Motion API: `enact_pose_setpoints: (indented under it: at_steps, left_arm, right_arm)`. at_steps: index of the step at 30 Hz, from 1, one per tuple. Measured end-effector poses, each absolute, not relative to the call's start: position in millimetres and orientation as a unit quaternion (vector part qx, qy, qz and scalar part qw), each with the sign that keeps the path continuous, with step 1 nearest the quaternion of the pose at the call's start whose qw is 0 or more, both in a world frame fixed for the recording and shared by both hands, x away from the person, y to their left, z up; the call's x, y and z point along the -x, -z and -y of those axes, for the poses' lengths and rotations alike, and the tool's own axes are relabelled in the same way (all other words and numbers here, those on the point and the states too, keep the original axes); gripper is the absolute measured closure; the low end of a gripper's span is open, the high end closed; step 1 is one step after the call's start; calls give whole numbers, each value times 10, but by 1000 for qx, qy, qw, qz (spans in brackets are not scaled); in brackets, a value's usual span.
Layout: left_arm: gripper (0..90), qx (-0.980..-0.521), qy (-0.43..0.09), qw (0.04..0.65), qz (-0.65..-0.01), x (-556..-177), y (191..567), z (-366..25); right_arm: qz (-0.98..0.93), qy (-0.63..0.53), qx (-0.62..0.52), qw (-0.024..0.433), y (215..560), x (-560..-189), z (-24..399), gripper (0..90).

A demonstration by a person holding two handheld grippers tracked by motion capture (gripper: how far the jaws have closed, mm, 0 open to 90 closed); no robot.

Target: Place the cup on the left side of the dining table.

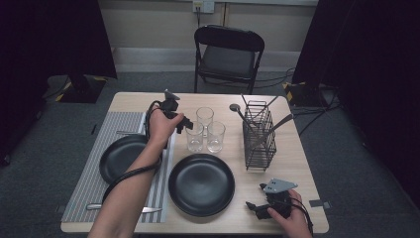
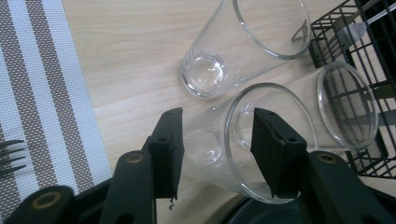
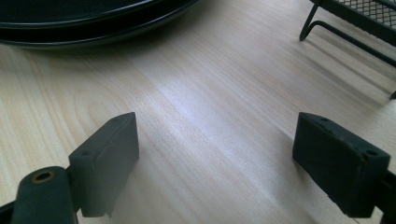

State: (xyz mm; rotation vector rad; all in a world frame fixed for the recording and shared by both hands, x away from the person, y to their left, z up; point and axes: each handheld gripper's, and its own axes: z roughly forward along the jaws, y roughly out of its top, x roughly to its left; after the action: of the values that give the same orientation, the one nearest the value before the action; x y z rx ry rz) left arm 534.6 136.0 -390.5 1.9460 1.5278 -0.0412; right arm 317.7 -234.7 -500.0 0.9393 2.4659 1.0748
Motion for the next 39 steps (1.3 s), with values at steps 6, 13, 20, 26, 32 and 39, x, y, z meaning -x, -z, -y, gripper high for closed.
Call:
enact_pose_setpoints:
  at_steps: [6, 13, 20, 26, 32, 39]
  left_arm:
    - [596, -742, 15, 325, -586, -5354, 3953, -1358]
    - [644, -743, 16, 320, -588, -5353, 3963, -1348]
    - [668, -747, 17, 316, -584, -5359, 3970, -1340]
    - [689, -744, 21, 318, -587, -5356, 3973, -1323]
    - [715, -745, 18, 317, -586, -5357, 3977, -1313]
    - [728, -746, 17, 314, -588, -5351, 3979, -1304]
  right_arm:
    - [-856, -373, -326, 146, 5000, -3177, 2347, 136]
    - [-856, -373, -326, 145, 5000, -3177, 2347, 137]
    - [-856, -373, -326, 146, 5000, -3177, 2348, 136]
    - [-856, -373, -326, 145, 5000, -3177, 2347, 136]
    - [-856, -373, -326, 146, 5000, -3177, 2348, 136]
    - [-856, -373, -326, 145, 5000, -3177, 2347, 136]
